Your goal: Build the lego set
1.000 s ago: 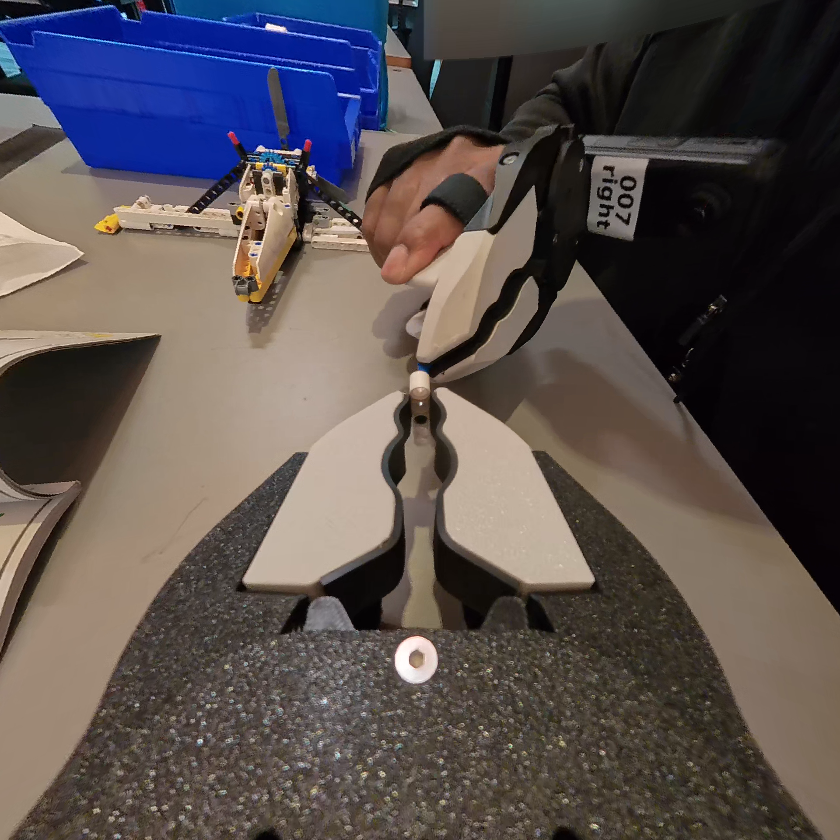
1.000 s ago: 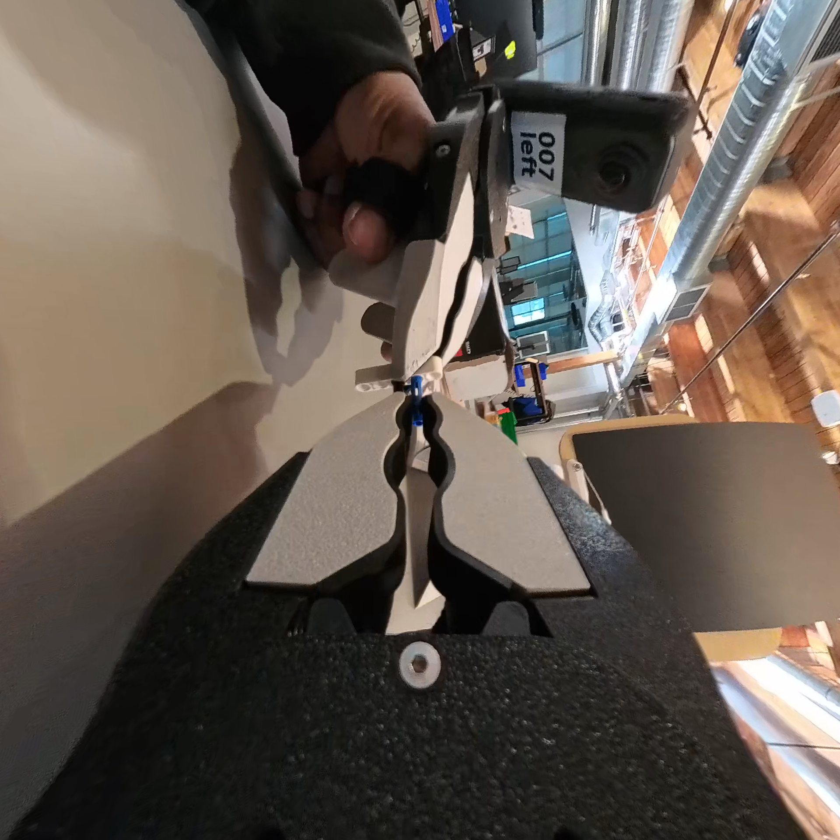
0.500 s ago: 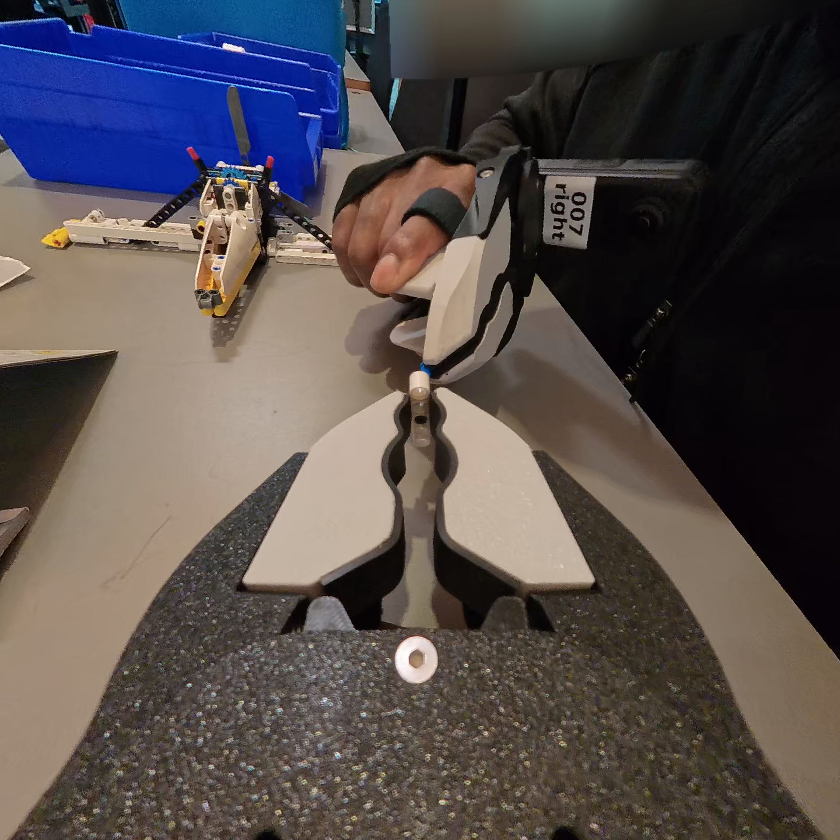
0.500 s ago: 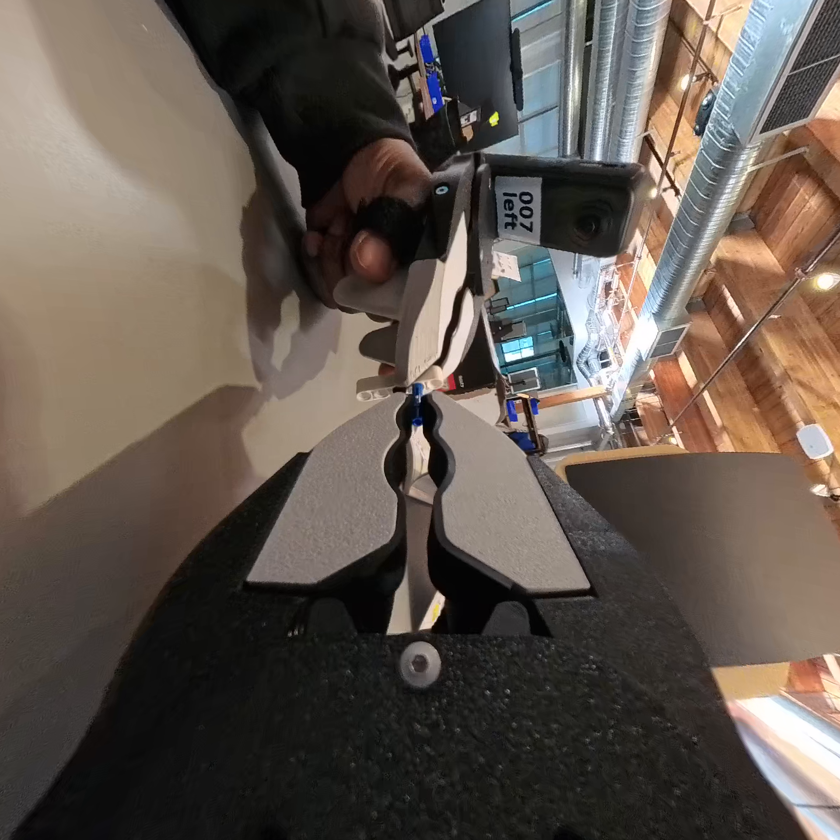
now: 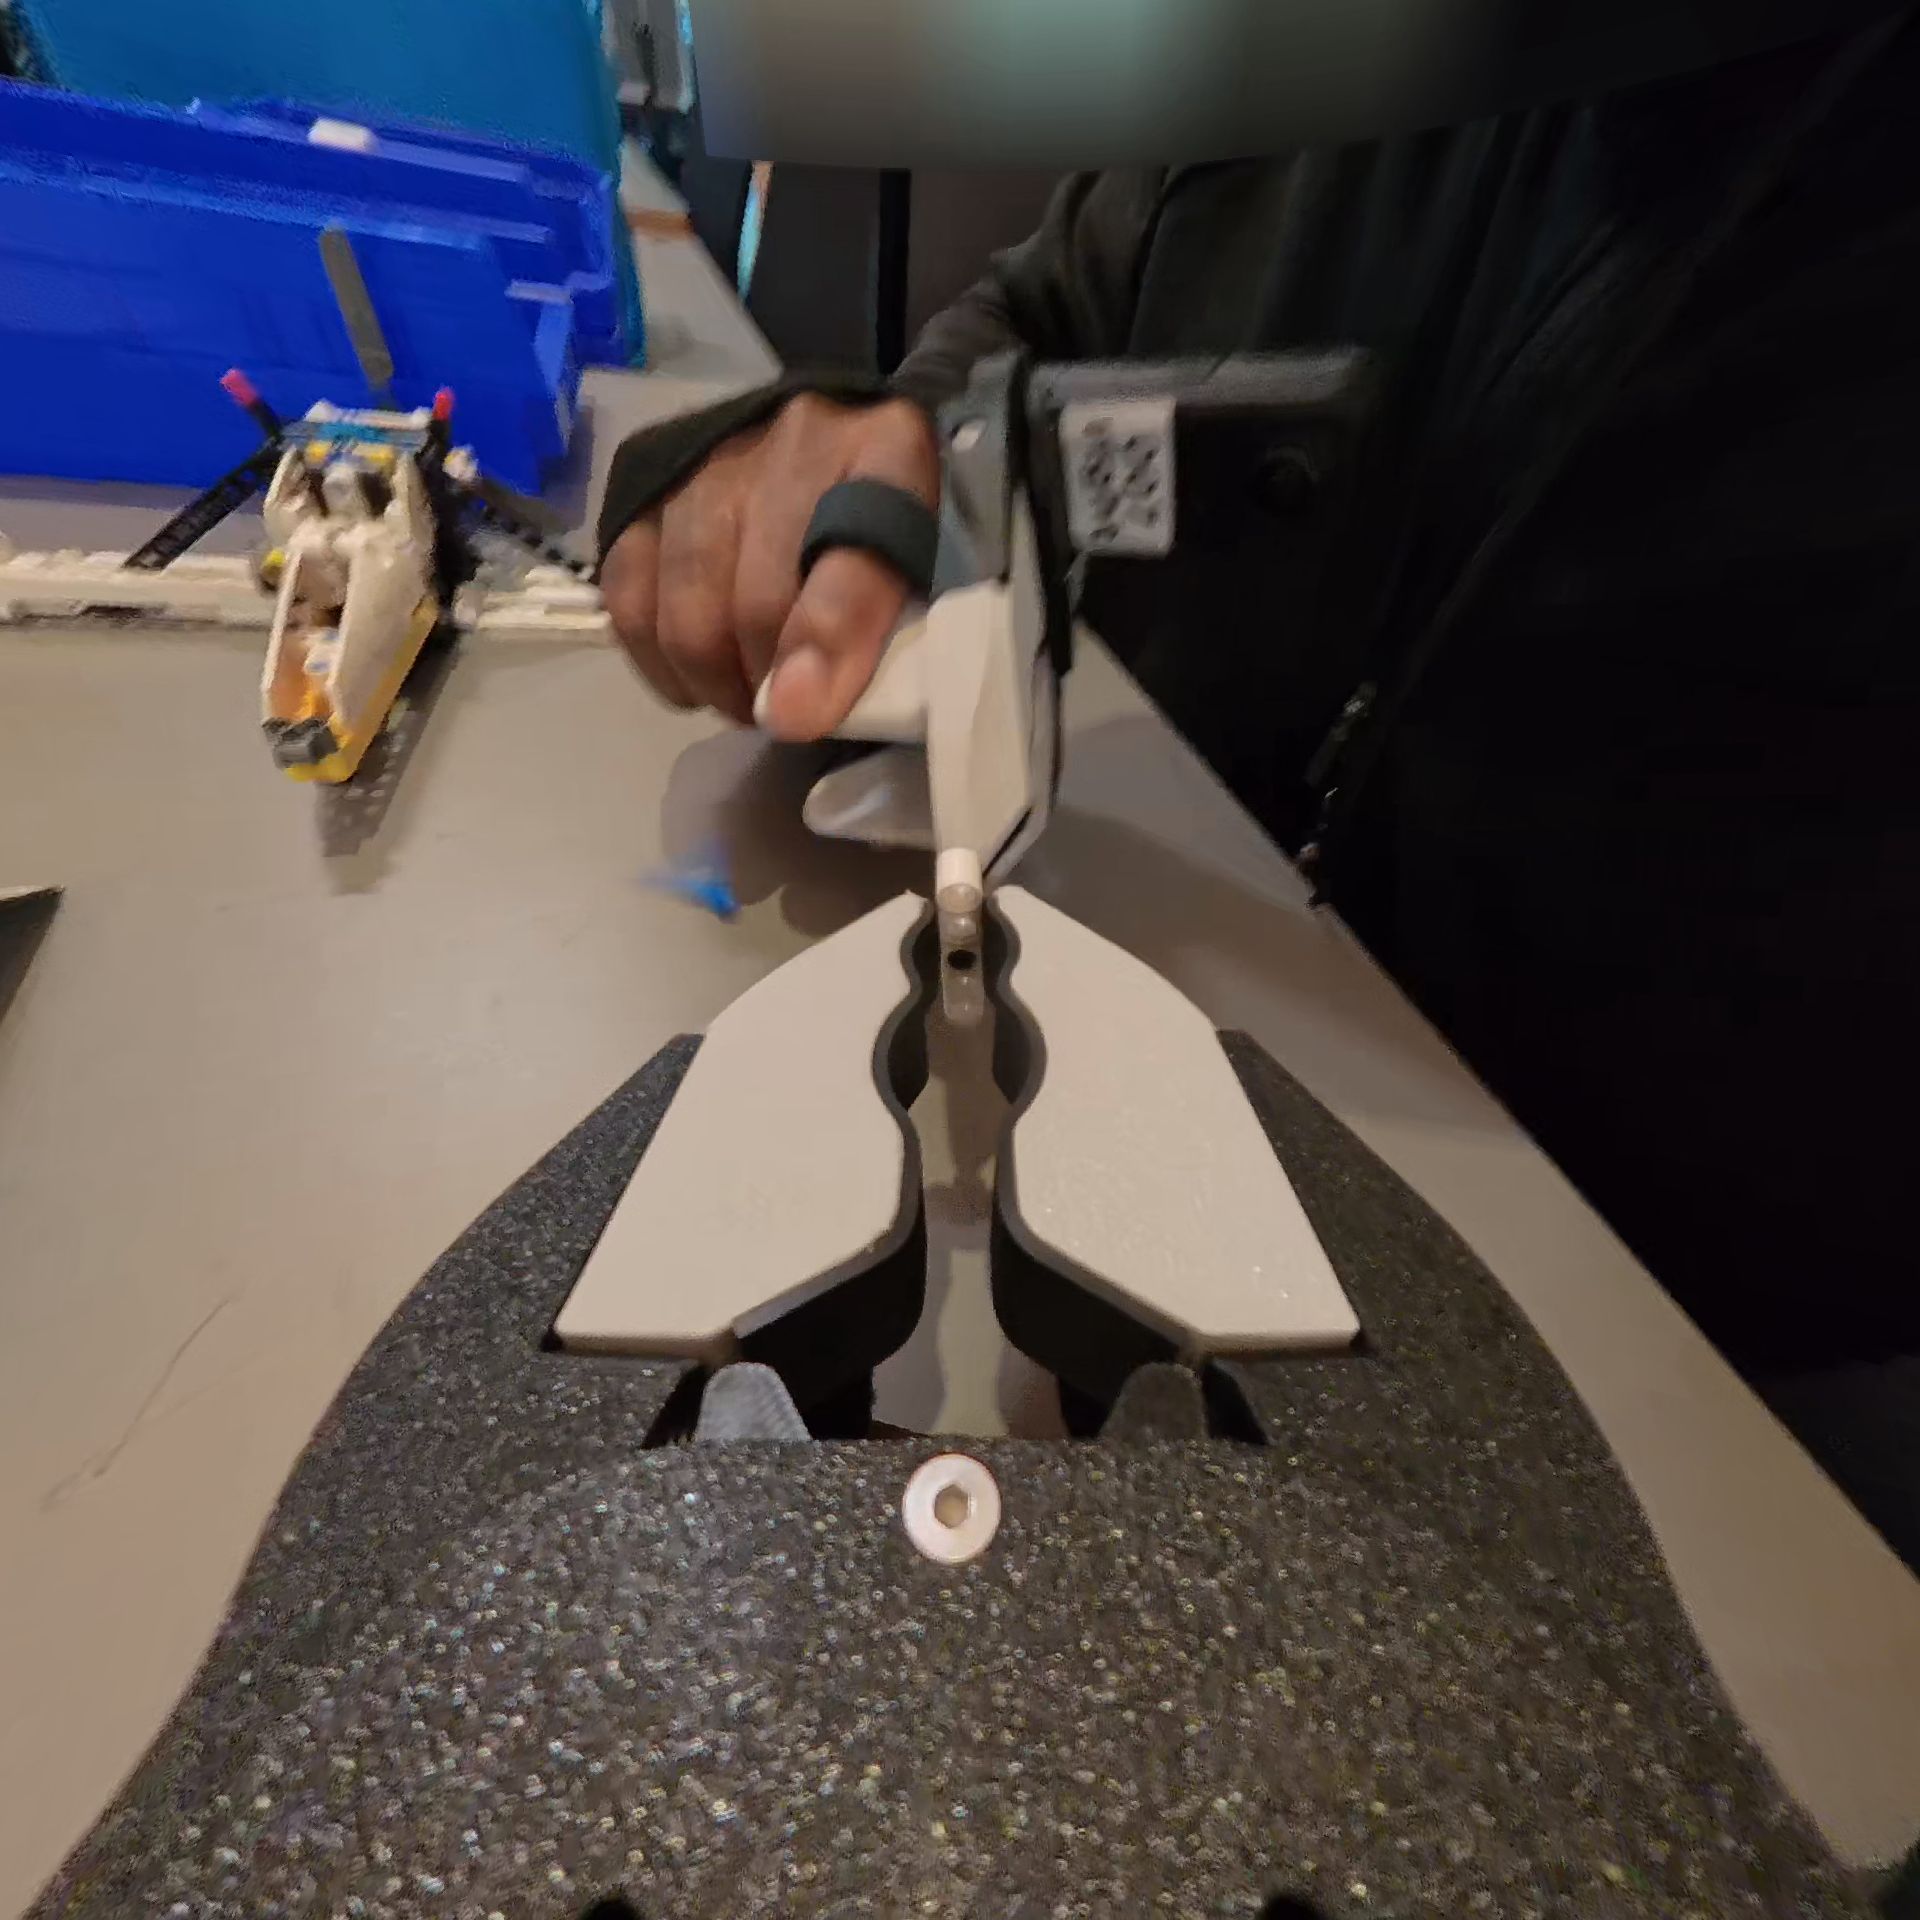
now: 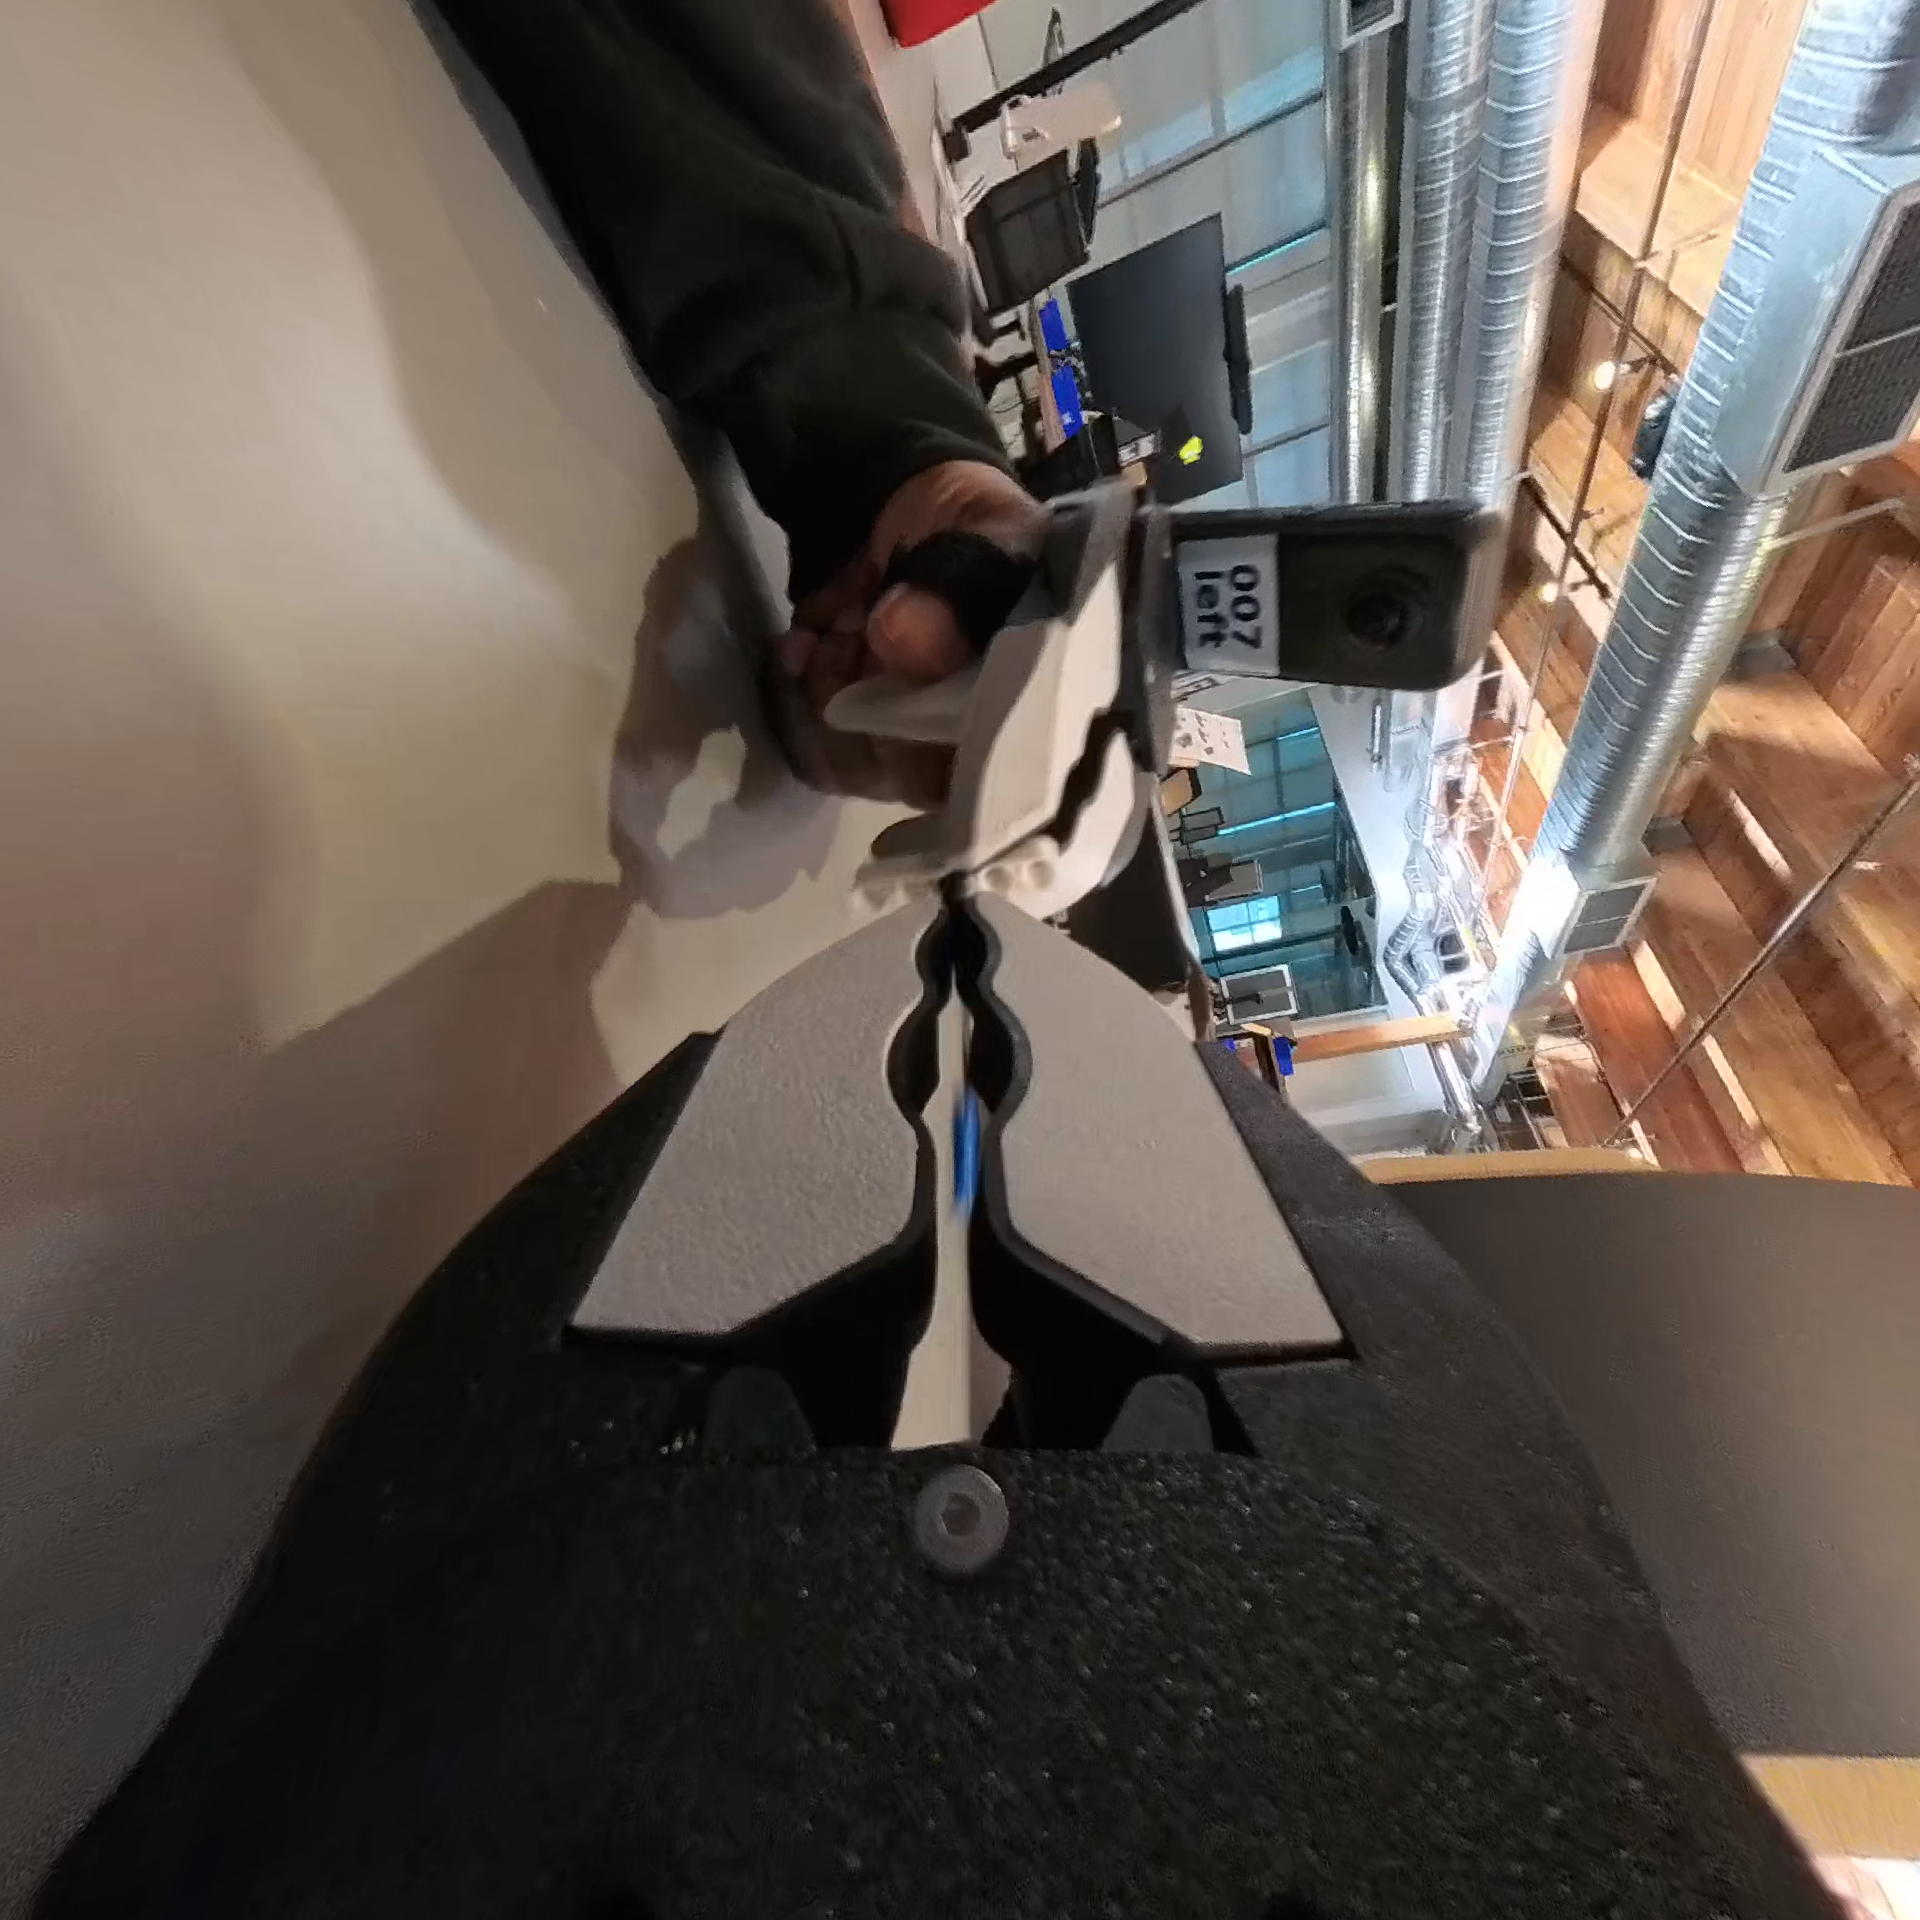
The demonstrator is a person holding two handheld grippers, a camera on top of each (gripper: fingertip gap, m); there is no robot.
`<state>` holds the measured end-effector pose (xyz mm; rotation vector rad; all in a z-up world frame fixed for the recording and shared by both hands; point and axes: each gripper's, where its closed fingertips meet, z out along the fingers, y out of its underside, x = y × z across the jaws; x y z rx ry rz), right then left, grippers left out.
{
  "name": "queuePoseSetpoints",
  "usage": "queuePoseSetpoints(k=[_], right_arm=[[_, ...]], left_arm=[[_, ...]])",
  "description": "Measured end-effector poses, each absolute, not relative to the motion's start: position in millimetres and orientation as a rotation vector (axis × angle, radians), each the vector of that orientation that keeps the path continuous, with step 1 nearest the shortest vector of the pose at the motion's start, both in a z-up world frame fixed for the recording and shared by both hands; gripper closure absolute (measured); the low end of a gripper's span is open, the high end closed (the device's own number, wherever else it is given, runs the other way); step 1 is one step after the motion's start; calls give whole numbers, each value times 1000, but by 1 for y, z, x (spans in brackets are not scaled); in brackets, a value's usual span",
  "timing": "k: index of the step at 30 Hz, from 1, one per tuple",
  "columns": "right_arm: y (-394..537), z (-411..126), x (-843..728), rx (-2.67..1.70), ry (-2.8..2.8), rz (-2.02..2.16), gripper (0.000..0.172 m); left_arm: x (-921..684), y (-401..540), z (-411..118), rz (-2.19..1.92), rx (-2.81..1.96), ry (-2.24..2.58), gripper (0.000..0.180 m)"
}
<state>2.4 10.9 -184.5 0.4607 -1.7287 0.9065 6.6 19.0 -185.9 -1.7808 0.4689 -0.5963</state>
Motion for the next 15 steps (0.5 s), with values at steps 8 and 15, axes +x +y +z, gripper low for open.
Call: queuePoseSetpoints(k=[8,15], right_arm=[[8,-190,14,513,-1764,927,172],[8,-198,14,498,-1832,952,172]], left_arm=[[7,22,-191,-577,-1821,460,173],[3,23,-192,-563,-1825,444,173]])
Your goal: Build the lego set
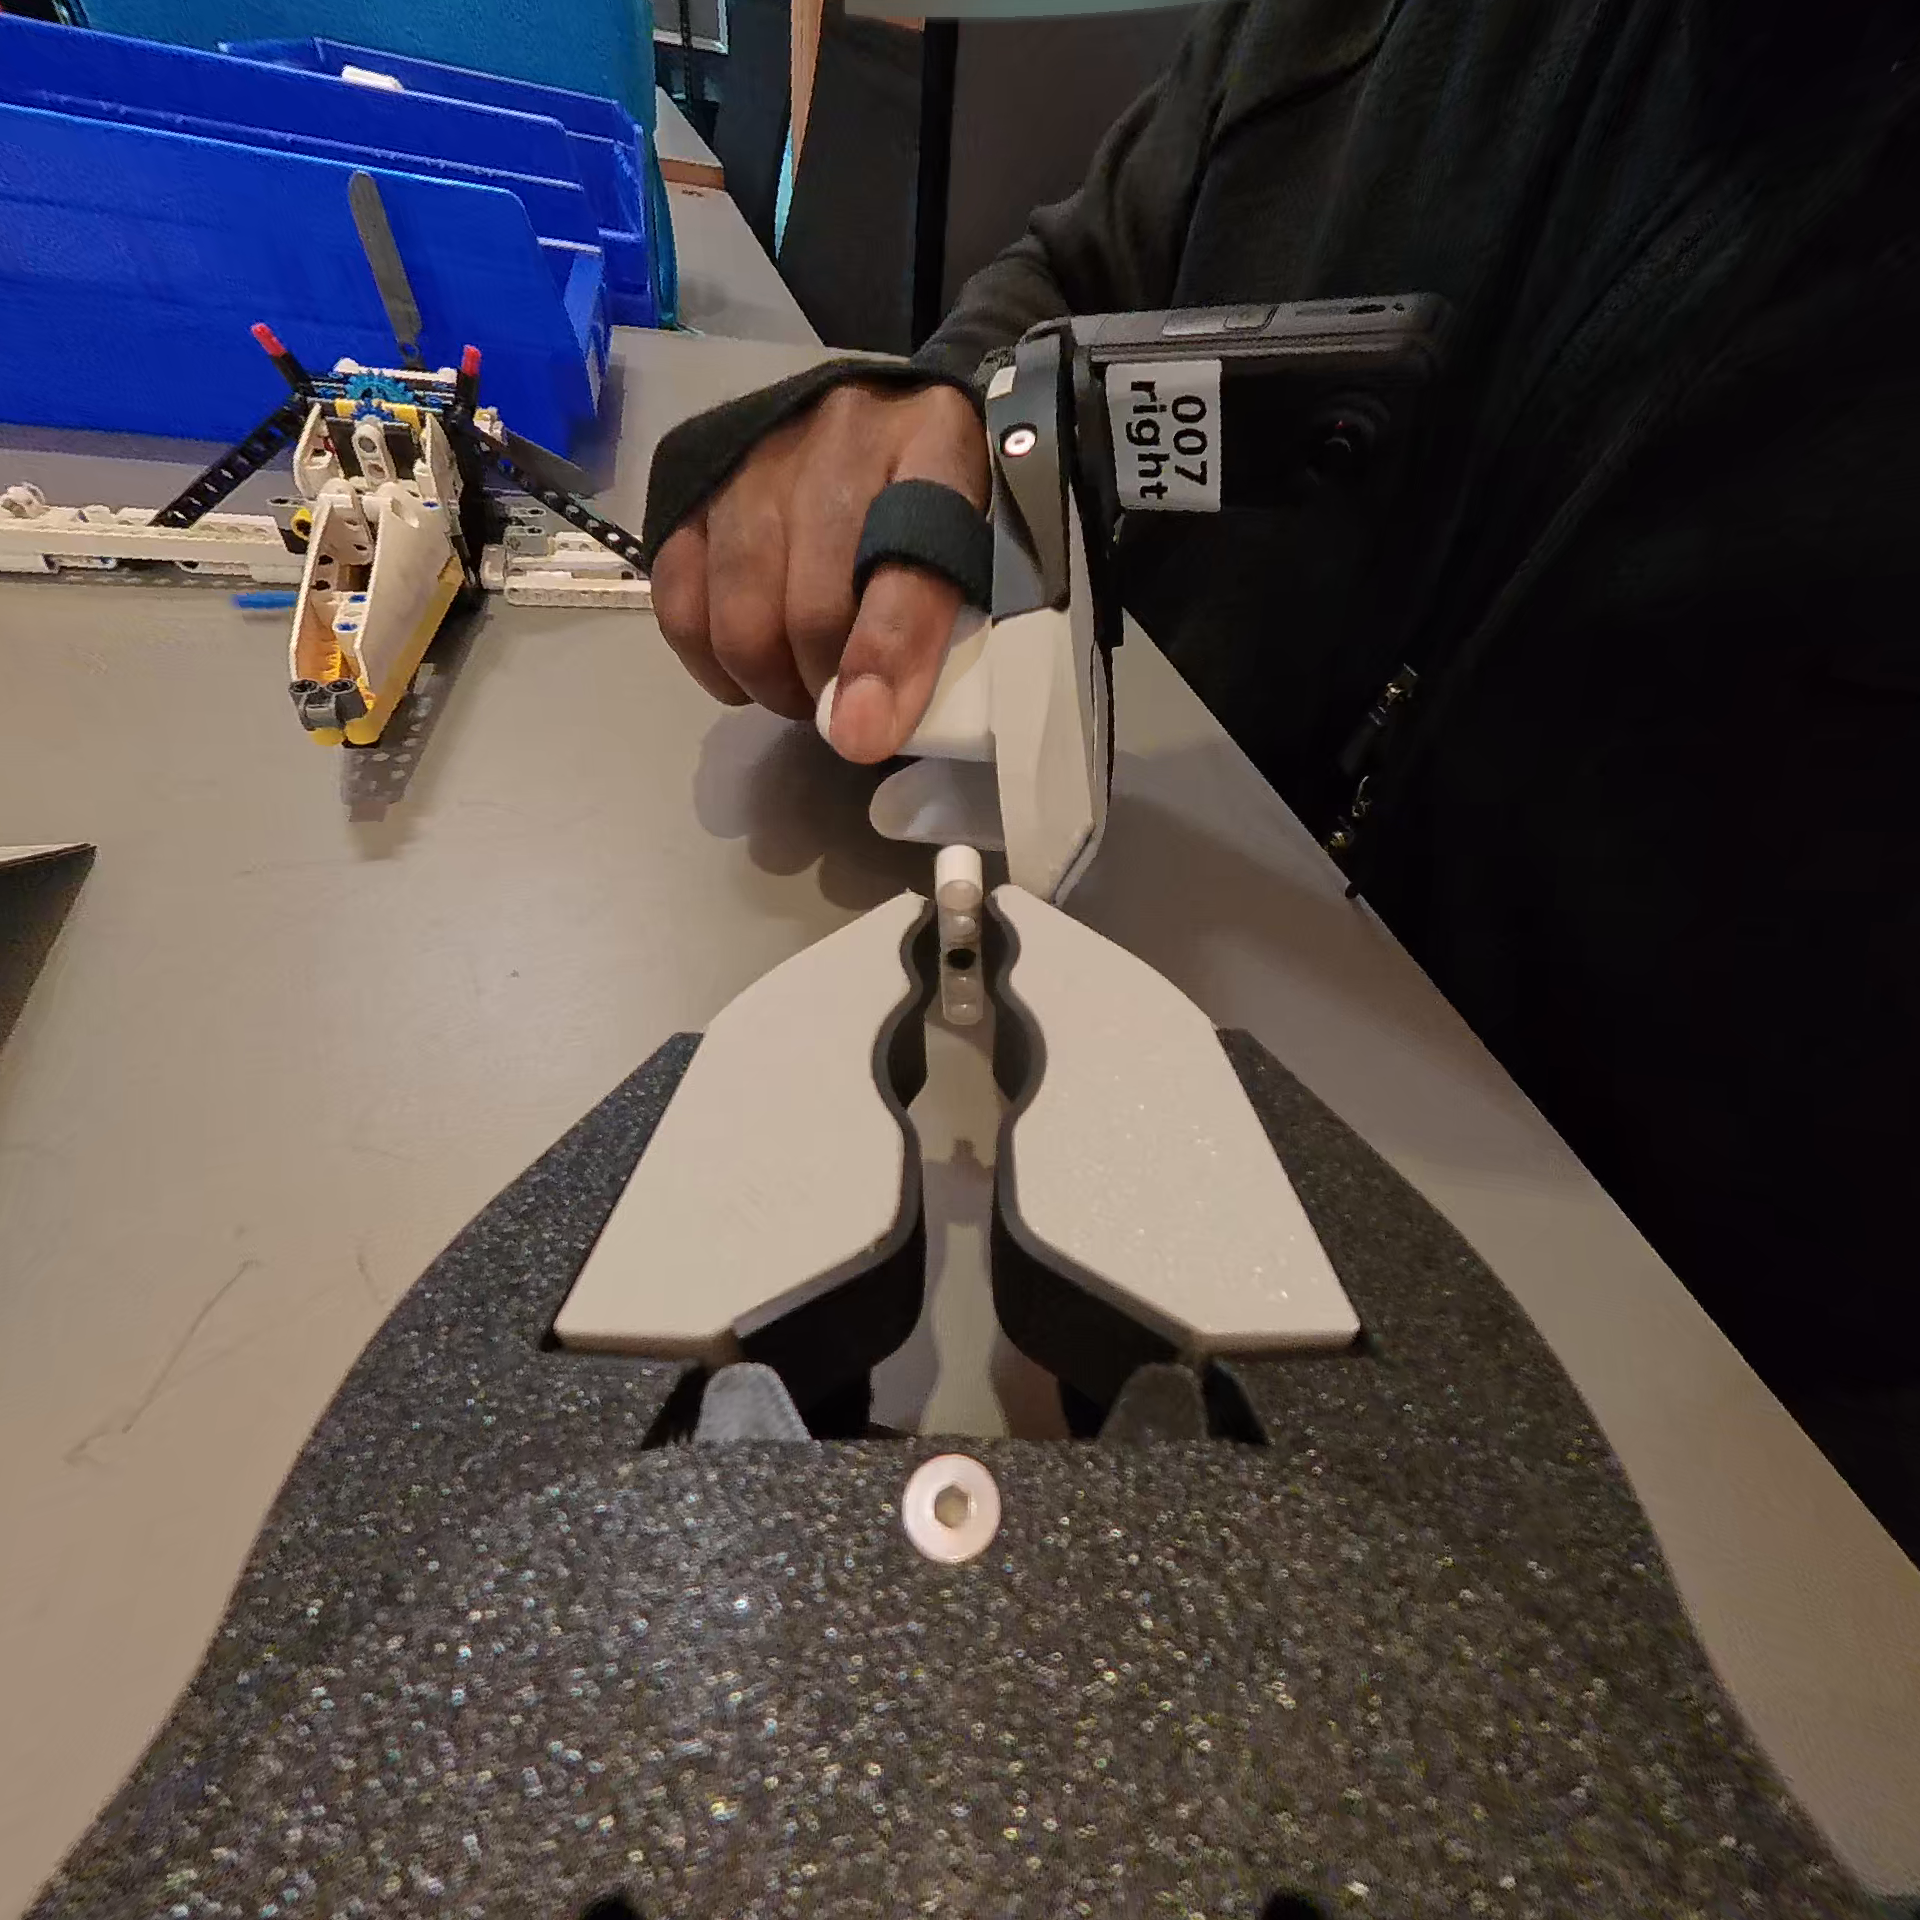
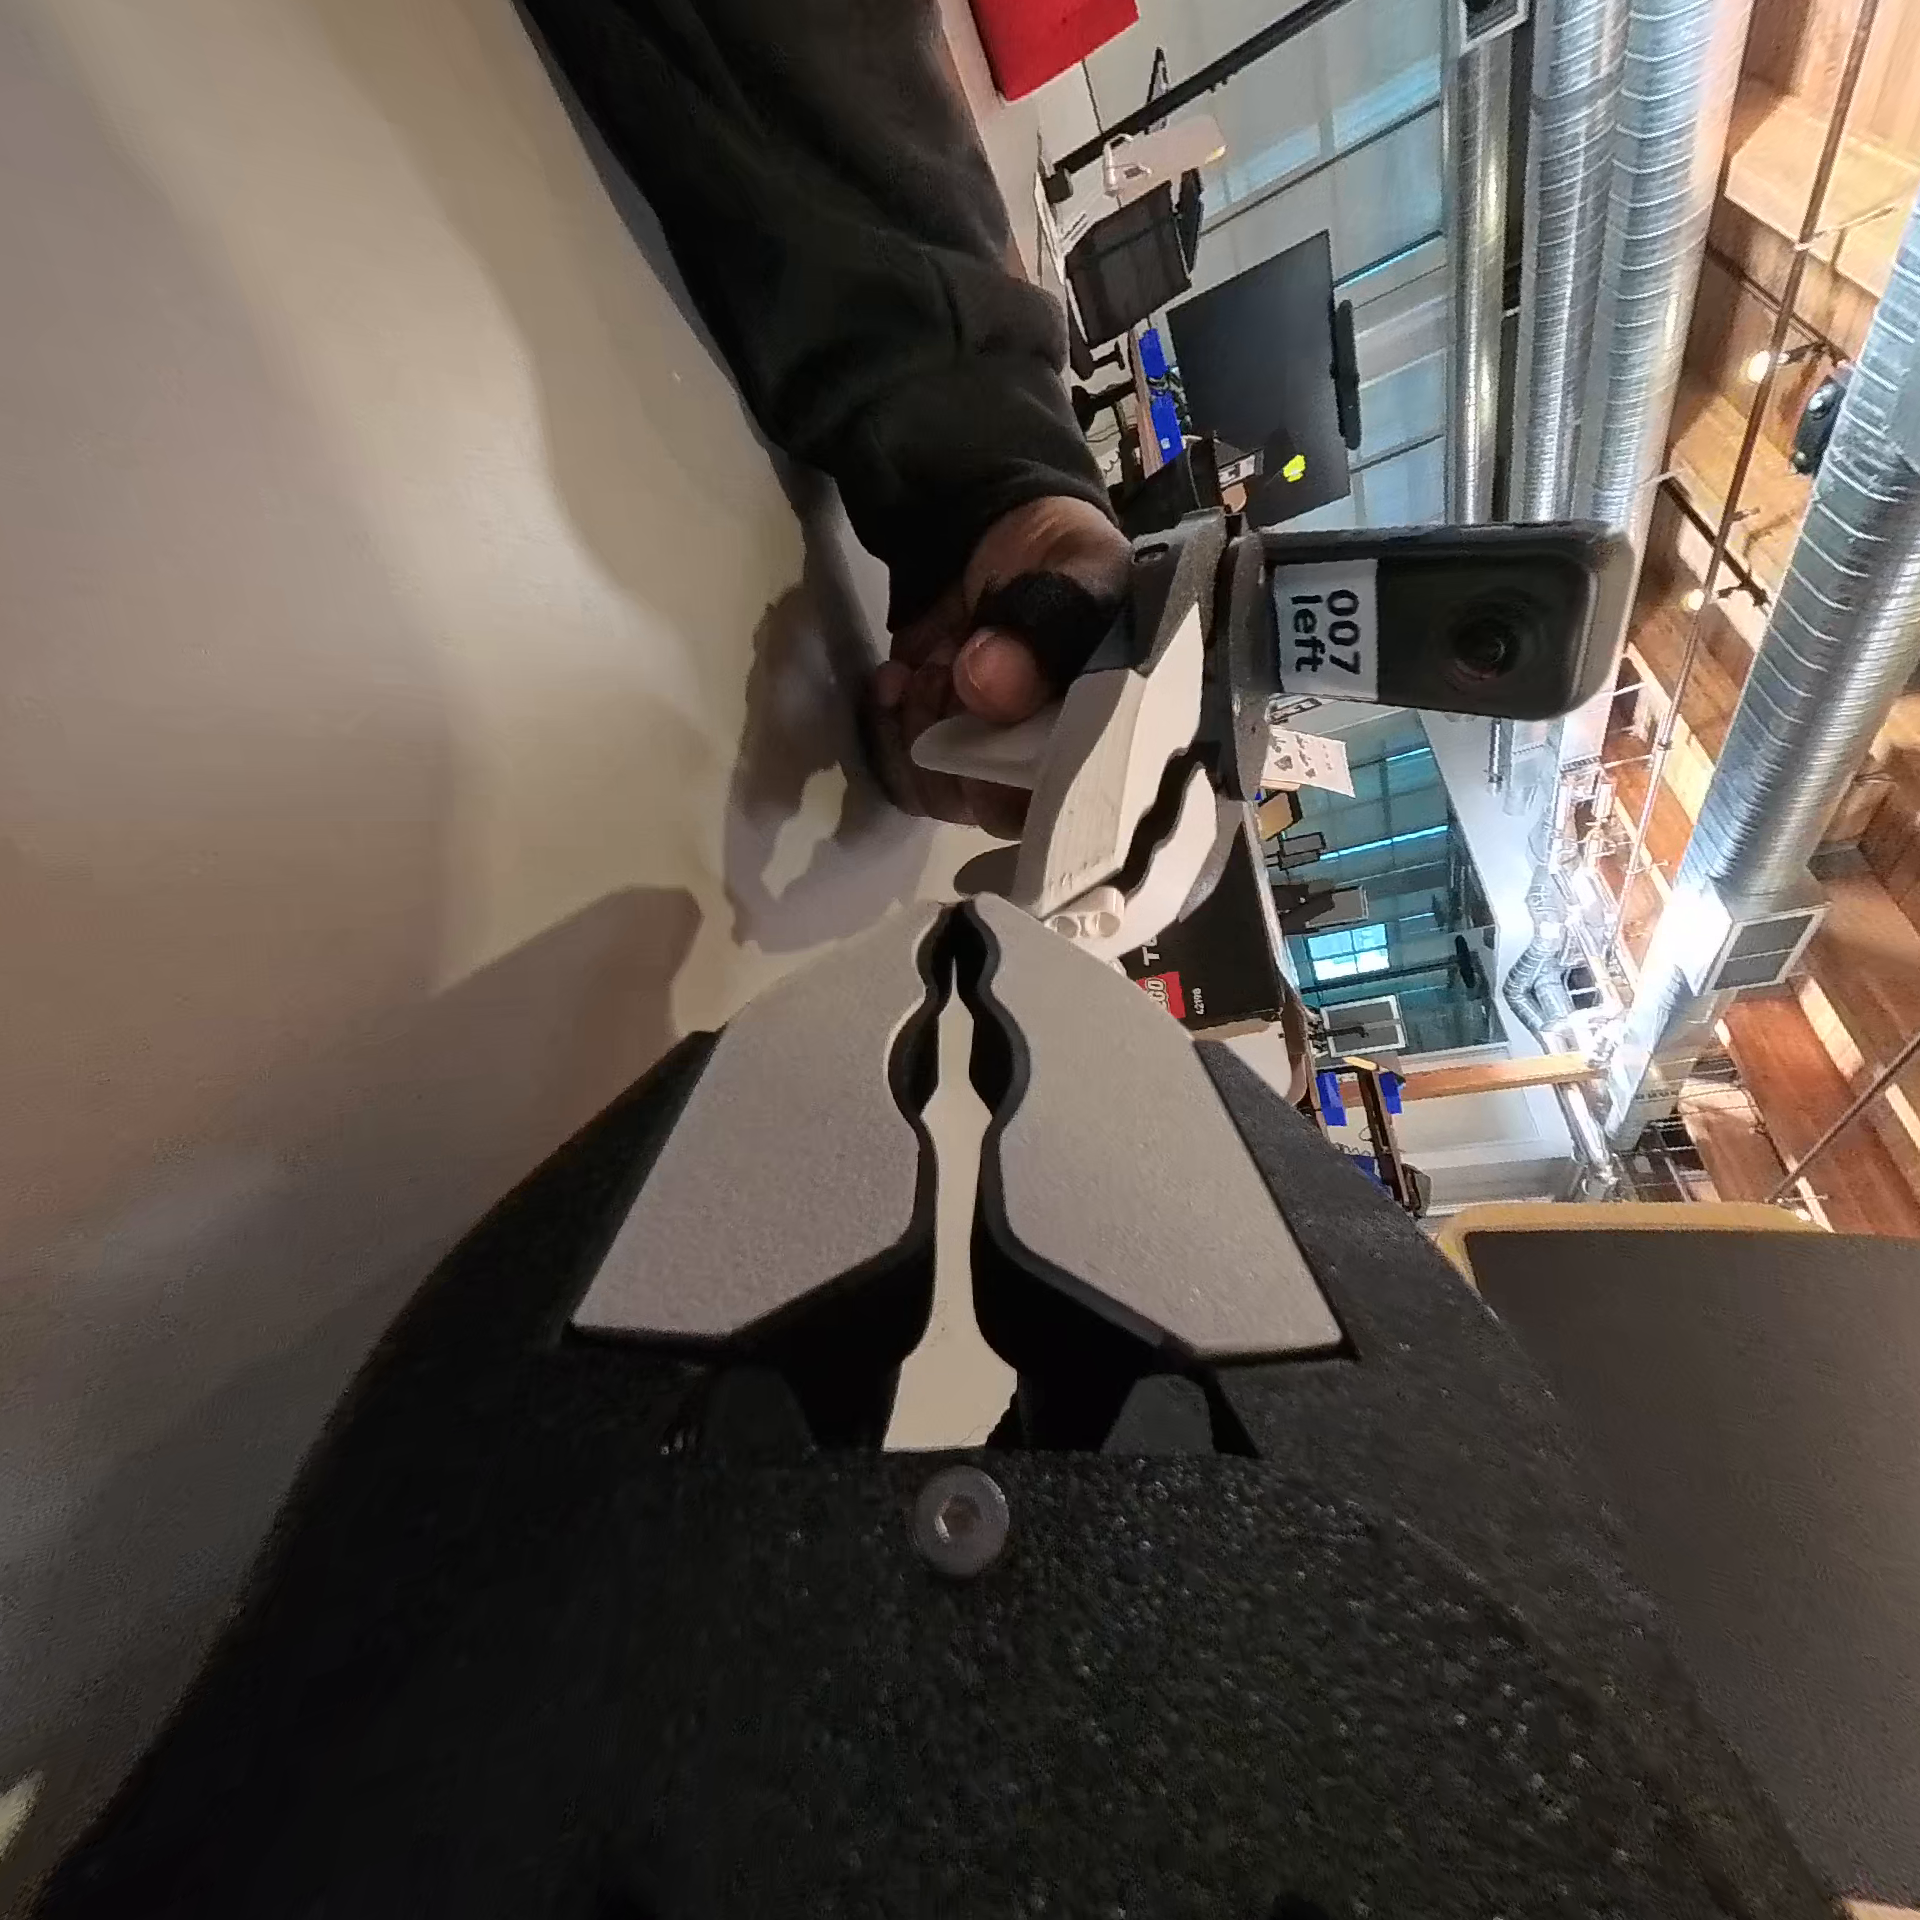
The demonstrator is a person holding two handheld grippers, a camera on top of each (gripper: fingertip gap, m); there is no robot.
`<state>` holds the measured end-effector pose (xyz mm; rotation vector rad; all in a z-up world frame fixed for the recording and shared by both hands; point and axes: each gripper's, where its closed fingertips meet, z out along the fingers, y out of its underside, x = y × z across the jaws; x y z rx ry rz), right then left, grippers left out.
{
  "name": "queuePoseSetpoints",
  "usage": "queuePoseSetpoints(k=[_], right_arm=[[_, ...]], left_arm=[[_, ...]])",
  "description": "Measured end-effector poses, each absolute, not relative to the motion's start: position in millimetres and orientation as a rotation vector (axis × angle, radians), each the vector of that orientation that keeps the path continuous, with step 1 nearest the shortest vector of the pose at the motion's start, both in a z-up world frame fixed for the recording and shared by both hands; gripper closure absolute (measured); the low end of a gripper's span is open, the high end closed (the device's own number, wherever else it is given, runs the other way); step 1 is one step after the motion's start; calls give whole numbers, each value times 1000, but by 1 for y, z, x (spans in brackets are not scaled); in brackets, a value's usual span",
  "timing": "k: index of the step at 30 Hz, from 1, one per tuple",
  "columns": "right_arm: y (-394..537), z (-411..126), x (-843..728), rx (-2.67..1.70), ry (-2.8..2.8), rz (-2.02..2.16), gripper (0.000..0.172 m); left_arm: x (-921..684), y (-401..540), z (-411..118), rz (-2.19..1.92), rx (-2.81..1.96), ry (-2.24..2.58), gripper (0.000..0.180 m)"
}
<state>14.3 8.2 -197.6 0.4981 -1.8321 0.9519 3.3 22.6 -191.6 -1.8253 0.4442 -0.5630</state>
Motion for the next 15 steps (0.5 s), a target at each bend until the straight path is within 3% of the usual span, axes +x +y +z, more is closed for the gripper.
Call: queuePoseSetpoints(k=[15], right_arm=[[8,-207,13,472,-1895,944,172]], left_arm=[[2,25,-194,-549,-1846,434,173]])
